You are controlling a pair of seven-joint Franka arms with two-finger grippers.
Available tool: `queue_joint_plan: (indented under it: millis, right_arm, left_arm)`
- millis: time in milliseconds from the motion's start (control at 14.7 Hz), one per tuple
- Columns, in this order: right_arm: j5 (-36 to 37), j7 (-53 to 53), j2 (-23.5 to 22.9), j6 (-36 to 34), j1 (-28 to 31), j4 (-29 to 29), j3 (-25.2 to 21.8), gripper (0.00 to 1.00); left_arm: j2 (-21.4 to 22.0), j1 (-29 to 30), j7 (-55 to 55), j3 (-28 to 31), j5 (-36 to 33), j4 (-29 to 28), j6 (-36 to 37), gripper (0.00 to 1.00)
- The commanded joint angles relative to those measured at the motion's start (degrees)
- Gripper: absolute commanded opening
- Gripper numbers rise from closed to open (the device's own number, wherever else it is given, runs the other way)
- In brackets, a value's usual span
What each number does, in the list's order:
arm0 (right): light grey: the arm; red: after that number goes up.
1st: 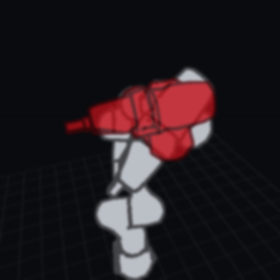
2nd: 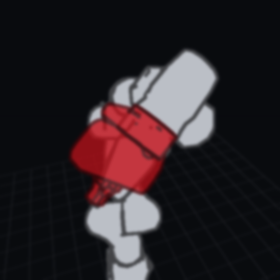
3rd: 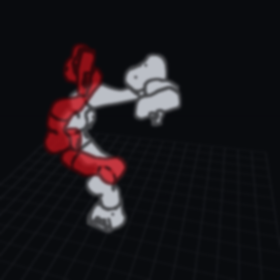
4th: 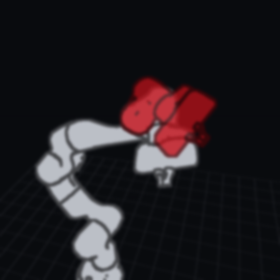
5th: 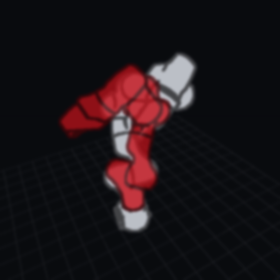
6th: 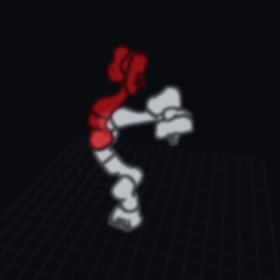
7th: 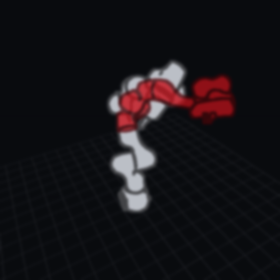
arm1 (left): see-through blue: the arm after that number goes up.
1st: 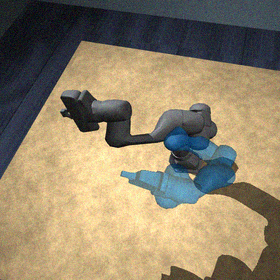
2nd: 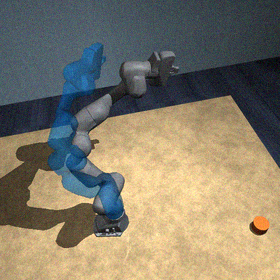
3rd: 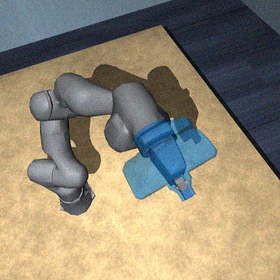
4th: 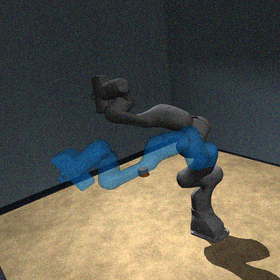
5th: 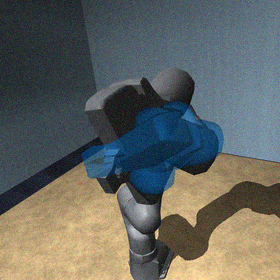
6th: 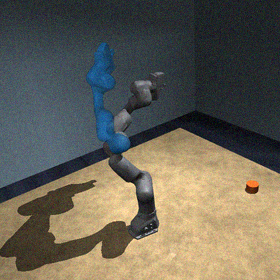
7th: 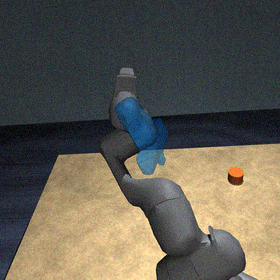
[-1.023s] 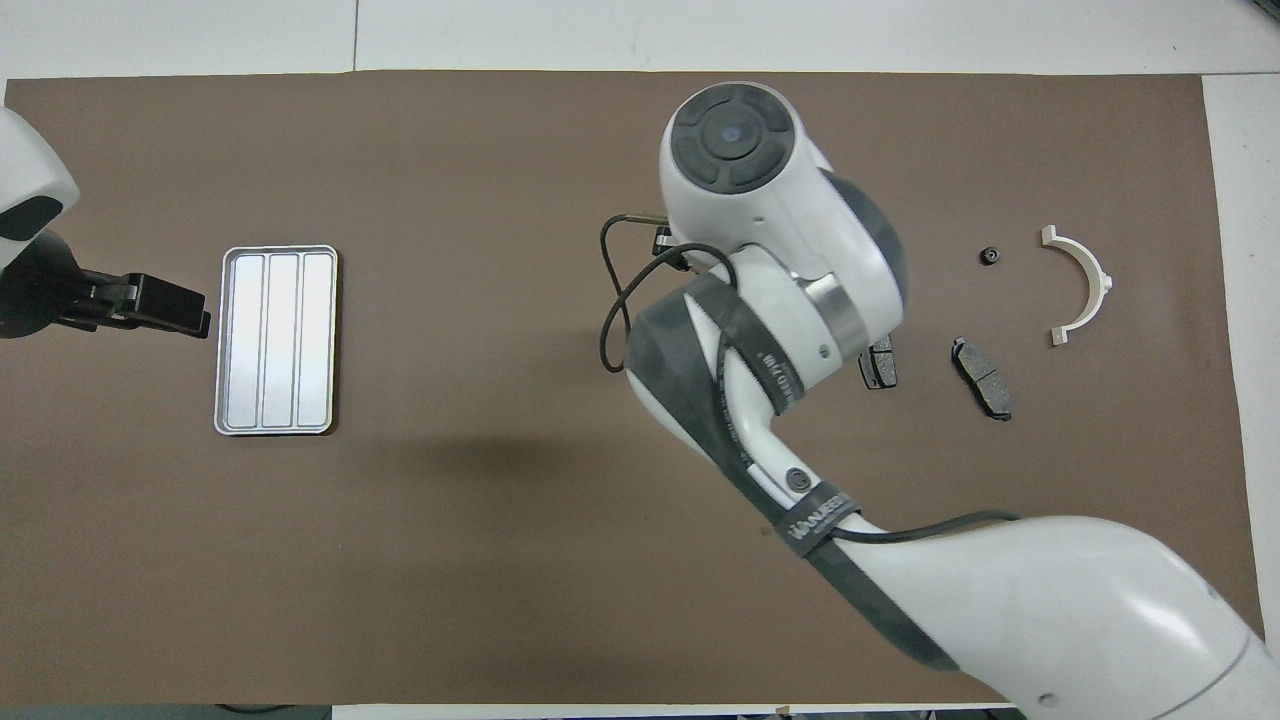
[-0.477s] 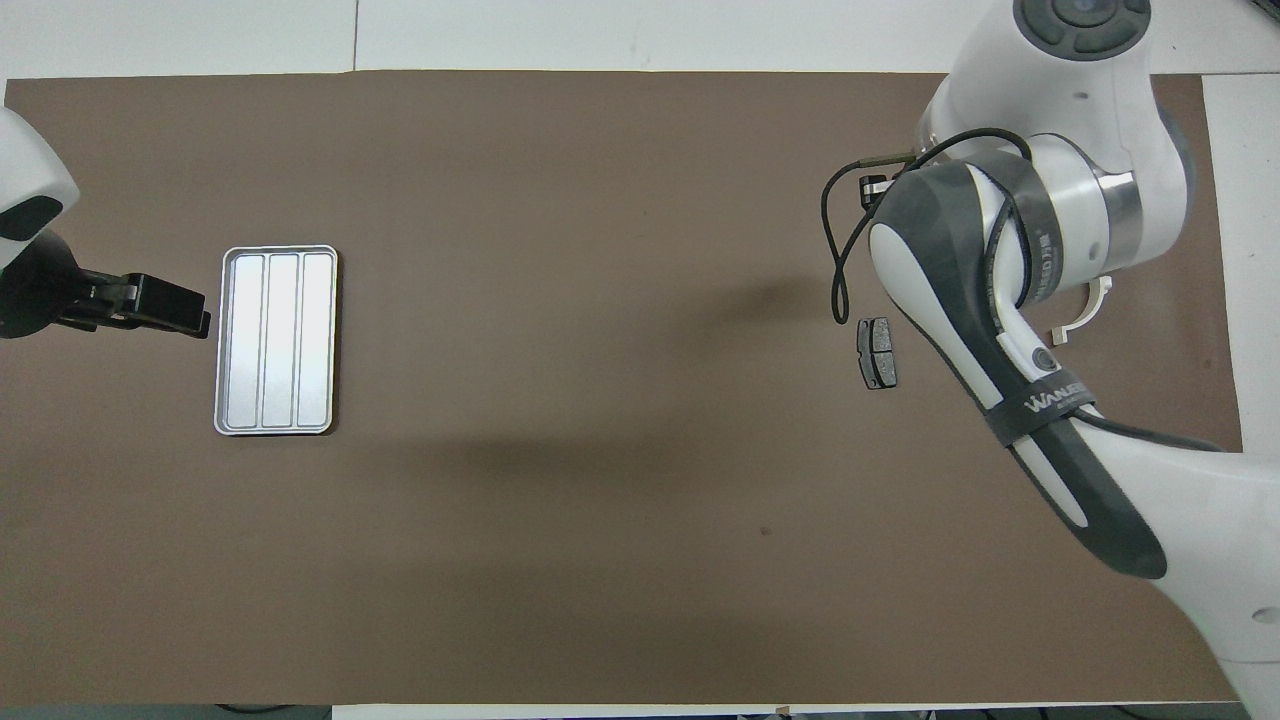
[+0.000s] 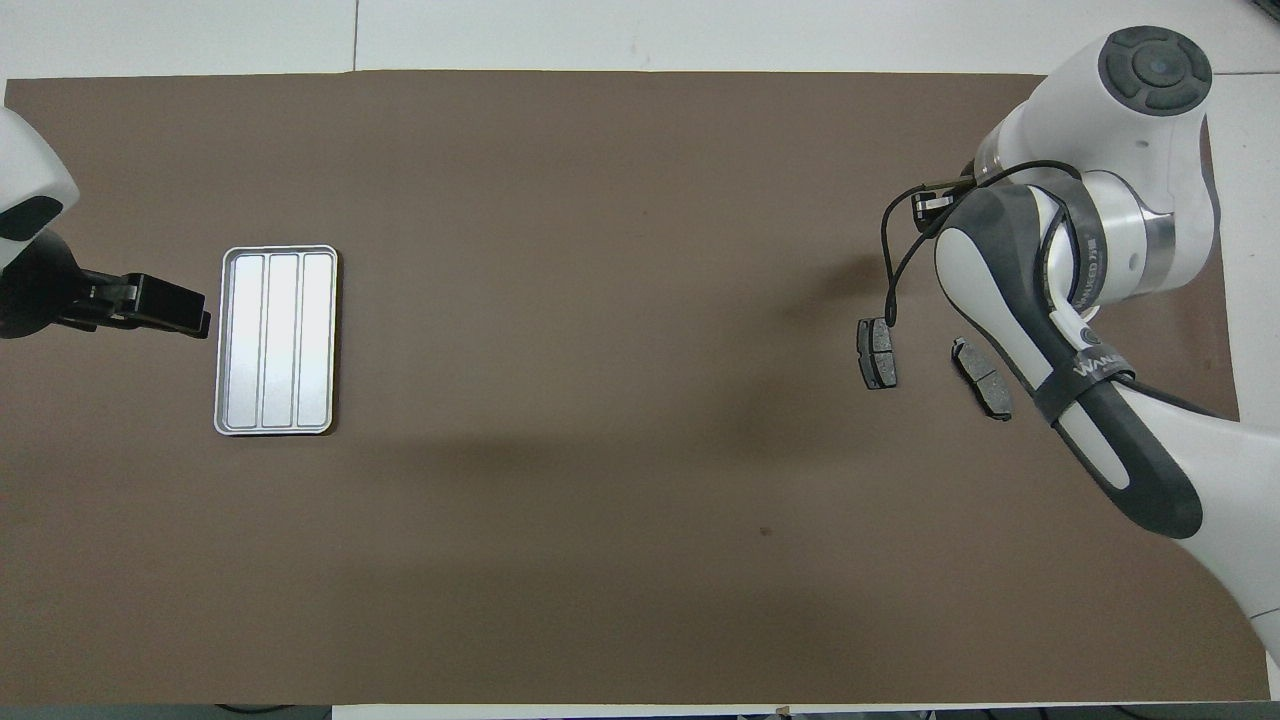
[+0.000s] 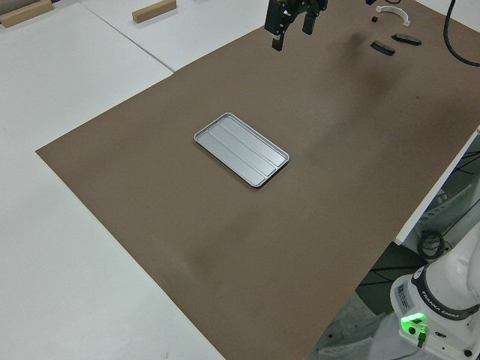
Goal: Place bearing gear from tray to pile
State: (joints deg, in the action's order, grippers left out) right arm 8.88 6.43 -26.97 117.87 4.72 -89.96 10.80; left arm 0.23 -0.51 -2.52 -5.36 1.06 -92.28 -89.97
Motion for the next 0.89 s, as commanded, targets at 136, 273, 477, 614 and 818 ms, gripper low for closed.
queue_joint_plan:
  millis: [136,273,477,614,818]
  right_arm:
    - [-1.3,-1.7,-0.6,8.6,1.9,-5.8,1.0,0.00]
    - [-1.3,-1.0,-2.1,10.2,1.6,-5.9,1.0,0.00]
    - [-1.3,-0.7,-3.9,13.1,1.5,-6.1,1.0,0.00]
    - [-1.3,-0.5,-4.9,16.2,1.3,-6.9,0.9,0.00]
    - [-1.3,-0.5,-5.0,17.3,1.3,-7.6,0.9,0.00]
  left_arm:
    - [1.5,0.2,-0.2,-0.2,-0.5,-1.6,-0.8,1.00]
    - [1.5,0.2,-0.2,-0.2,-0.5,-1.6,-0.8,1.00]
    - [1.5,0.2,-0.2,-0.2,-0.5,-1.6,-0.8,1.00]
    - [1.5,0.2,-0.2,-0.2,-0.5,-1.6,-0.8,1.00]
    - [1.5,0.2,-0.2,-0.2,-0.5,-1.6,-0.8,1.00]
